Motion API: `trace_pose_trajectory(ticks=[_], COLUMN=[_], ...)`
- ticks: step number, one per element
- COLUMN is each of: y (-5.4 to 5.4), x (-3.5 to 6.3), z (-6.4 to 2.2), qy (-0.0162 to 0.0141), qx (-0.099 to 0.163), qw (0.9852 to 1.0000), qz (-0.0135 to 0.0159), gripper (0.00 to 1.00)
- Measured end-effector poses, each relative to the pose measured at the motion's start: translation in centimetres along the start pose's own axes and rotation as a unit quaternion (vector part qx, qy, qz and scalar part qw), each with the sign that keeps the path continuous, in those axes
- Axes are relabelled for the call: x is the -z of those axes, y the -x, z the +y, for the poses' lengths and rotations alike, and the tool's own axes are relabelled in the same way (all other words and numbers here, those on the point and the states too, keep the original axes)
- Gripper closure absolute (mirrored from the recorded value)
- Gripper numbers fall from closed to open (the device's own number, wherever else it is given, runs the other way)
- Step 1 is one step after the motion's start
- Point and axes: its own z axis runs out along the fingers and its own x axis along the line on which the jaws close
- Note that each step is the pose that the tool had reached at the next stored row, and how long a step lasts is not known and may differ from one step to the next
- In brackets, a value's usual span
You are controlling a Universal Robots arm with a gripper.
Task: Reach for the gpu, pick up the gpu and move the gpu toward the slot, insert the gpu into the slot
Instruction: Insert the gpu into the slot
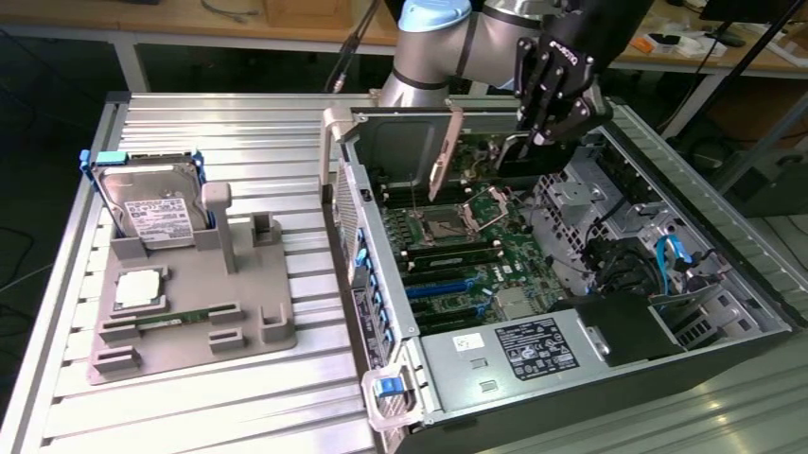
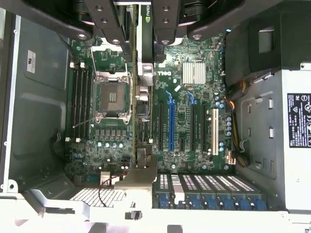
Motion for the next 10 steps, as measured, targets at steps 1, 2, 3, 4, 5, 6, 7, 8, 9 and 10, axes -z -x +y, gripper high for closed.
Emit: trace_pose_trajectory(ticks=[1,2,3,4,5,6,7,8,9,10], y=[0.0,0.0,0.0,0.0,0.0,0.0,0.0,0.0,0.0,-0.1], x=[-0.13,-0.25,-0.38,-0.51,-0.62,-0.76,-0.89,-1.02,-1.13,-1.22], z=[0.05,0.10,0.17,0.24,0.30,0.37,0.42,0.46,0.50,0.53], qy=[0.0000,0.0000,0.0000,0.0000,0.0000,0.0000,-0.0001,-0.0001,-0.0001,-0.0001], qx=[-0.001,-0.001,-0.002,-0.003,-0.003,-0.004,-0.005,-0.007,-0.008,-0.009], qw=[1.0000,1.0000,1.0000,1.0000,1.0000,1.0000,1.0000,1.0000,1.0000,1.0000], qz=[0.0001,0.0001,0.0000,0.0000,0.0001,0.0001,0.0001,0.0002,0.0002,0.0001], gripper=[0.73,0.73,0.73,0.73,0.73,0.73,0.73,0.73,0.73,0.73])
